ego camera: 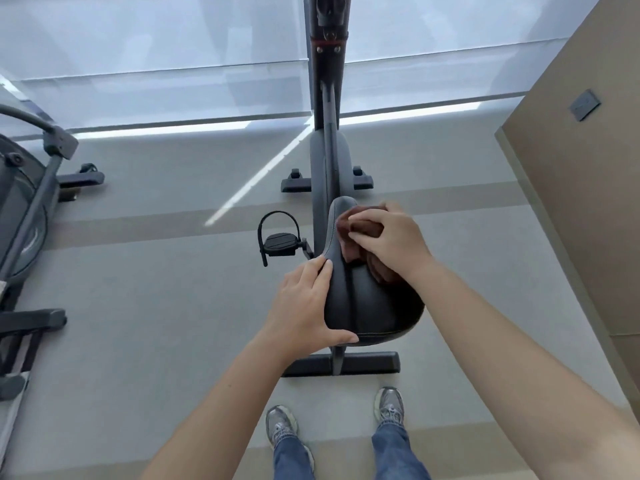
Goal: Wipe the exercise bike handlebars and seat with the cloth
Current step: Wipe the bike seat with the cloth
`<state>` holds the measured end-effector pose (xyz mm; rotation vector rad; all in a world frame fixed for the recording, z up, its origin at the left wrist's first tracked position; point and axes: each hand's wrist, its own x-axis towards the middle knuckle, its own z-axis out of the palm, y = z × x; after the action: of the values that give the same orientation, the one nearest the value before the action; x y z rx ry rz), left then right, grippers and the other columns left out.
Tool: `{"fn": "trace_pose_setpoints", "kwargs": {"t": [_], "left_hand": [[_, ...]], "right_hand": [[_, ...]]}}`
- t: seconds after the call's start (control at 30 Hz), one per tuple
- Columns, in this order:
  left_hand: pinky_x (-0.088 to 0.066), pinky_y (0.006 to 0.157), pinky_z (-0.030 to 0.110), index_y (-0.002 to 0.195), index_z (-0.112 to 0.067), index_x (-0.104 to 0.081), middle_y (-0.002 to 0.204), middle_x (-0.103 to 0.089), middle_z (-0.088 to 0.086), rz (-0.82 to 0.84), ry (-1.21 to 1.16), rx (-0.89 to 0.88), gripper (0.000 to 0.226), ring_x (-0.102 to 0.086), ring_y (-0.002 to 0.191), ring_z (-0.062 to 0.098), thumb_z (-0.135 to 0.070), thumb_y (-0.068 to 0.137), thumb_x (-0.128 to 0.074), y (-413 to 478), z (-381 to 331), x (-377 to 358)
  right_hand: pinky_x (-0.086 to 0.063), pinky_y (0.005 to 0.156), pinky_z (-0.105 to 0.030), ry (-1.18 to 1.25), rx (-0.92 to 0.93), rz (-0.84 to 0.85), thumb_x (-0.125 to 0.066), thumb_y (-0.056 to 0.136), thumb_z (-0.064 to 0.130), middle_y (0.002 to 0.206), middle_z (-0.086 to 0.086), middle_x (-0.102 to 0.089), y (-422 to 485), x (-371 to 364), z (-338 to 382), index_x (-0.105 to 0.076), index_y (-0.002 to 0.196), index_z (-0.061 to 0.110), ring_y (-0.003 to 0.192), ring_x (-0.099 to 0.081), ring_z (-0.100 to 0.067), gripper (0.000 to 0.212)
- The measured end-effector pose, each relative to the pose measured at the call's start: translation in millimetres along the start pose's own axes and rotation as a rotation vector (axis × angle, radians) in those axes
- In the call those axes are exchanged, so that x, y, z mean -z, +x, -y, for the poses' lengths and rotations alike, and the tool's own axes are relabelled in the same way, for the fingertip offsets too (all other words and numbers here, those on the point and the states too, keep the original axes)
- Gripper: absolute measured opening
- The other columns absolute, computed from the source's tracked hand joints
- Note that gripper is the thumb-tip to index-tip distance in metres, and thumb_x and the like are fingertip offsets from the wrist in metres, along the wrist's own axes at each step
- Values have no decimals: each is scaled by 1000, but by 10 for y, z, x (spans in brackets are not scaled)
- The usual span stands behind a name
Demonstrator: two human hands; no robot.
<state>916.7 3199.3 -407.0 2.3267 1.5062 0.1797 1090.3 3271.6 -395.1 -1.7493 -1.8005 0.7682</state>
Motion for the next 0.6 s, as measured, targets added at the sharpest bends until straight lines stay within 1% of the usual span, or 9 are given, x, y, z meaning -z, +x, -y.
{"fn": "trace_pose_setpoints", "kwargs": {"t": [0.07,0.13,0.17,0.23,0.3,0.4,0.47,0.5,0.6], "left_hand": [[-13,106,32,143,-7,-16,149,-22,9,-4,55,52,120,-17,132,24,-69,54,-67,42,-136,-13],[-15,108,35,144,-7,-11,149,-20,10,26,88,114,124,-15,133,24,-71,53,-66,83,-245,-34],[-17,108,36,143,-8,-10,148,-19,9,47,101,139,125,-15,133,25,-72,52,-66,98,-285,-38],[-19,108,37,143,-8,-10,148,-19,9,77,120,168,126,-16,132,25,-73,50,-66,131,-332,-30],[-19,108,36,143,-7,-12,148,-19,9,96,134,190,127,-17,132,25,-72,49,-67,144,-354,-17],[-20,107,35,143,-5,-14,147,-20,9,111,131,220,127,-18,131,24,-70,48,-70,151,-383,-5],[-21,107,35,143,-5,-14,148,-21,9,124,128,237,128,-18,131,24,-69,48,-71,155,-397,-3],[-21,108,35,143,-5,-15,148,-21,9,128,127,243,128,-18,132,25,-69,48,-71,153,-401,-1],[-22,108,35,142,-4,-16,147,-23,9,141,132,259,128,-19,132,25,-67,47,-72,152,-419,6]], "right_hand": [[-38,87,-16,91,-20,57,-73,75,22,104,-6,-54,24,47,-90,-70,97,26,97,-56,-15,22],[-34,82,-4,144,-20,112,-75,72,21,99,0,-55,-239,175,-279,-69,89,35,93,-55,-7,22],[-33,80,0,170,-14,119,-76,71,21,96,5,-54,-408,252,-404,-68,84,41,92,-54,-2,25],[-33,80,2,256,-15,102,-77,70,19,94,9,-54,-674,373,-622,-66,79,47,93,-53,4,31],[-35,82,-1,319,-15,67,-78,70,17,93,8,-56,-662,358,-737,-67,79,45,93,-53,7,31],[-39,89,-13,377,-9,136,-76,72,19,96,1,-61,-209,223,-689,-71,88,34,94,-55,-2,22],[-41,91,-19,448,-14,185,-74,74,17,102,-7,-62,100,144,-647,-70,99,24,96,-57,-11,26],[-41,92,-20,488,-30,190,-74,75,15,104,-9,-62,173,121,-656,-69,101,23,97,-58,-13,28],[-43,95,-26,578,-74,267,-74,75,16,106,-5,-64,33,151,-843,-70,93,26,102,-59,-12,21]]}}
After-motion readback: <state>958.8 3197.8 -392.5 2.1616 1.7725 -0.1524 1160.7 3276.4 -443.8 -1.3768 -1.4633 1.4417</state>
